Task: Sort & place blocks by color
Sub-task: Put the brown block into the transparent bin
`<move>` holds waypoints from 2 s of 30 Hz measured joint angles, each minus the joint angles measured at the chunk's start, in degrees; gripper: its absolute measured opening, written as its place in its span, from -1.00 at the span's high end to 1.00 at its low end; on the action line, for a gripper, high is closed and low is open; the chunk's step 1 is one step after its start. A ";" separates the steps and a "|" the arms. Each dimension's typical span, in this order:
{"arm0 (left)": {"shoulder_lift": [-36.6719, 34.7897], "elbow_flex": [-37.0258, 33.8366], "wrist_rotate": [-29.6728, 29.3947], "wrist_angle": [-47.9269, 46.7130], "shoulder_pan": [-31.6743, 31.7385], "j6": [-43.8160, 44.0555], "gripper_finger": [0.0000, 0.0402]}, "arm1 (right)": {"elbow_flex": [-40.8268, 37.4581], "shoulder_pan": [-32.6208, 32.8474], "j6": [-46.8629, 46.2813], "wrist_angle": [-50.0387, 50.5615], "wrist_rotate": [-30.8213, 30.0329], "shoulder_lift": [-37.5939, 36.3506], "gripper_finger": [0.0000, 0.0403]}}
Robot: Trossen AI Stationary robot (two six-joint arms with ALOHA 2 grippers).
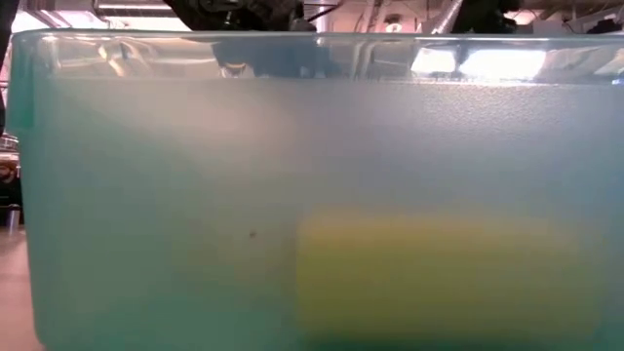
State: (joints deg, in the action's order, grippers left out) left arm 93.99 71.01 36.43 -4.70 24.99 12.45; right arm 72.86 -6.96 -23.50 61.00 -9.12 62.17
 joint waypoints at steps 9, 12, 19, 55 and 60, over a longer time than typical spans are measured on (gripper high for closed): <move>-0.26 -0.06 -0.65 26.96 2.75 52.40 0.49 | 0.02 -0.27 31.44 -20.42 -1.50 0.47 -0.56; -0.26 -0.09 -11.25 34.58 0.97 58.41 0.49 | 0.02 -0.26 38.21 -28.92 -1.51 2.69 -0.56; -0.26 -0.09 -33.80 53.73 -1.38 52.30 0.49 | -0.03 0.89 37.76 -41.70 -15.39 5.80 -0.56; -0.21 -0.09 -36.46 51.63 -3.41 34.07 0.49 | 0.00 2.55 47.99 -73.85 -36.03 19.70 -0.47; -0.21 -0.09 -36.32 51.73 -3.41 34.03 0.49 | 0.02 2.91 47.99 -73.05 -36.23 19.68 -0.26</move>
State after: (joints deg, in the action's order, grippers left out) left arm 93.78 70.91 0.11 47.03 21.58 46.48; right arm 72.88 -4.05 24.49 -12.05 -45.34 81.84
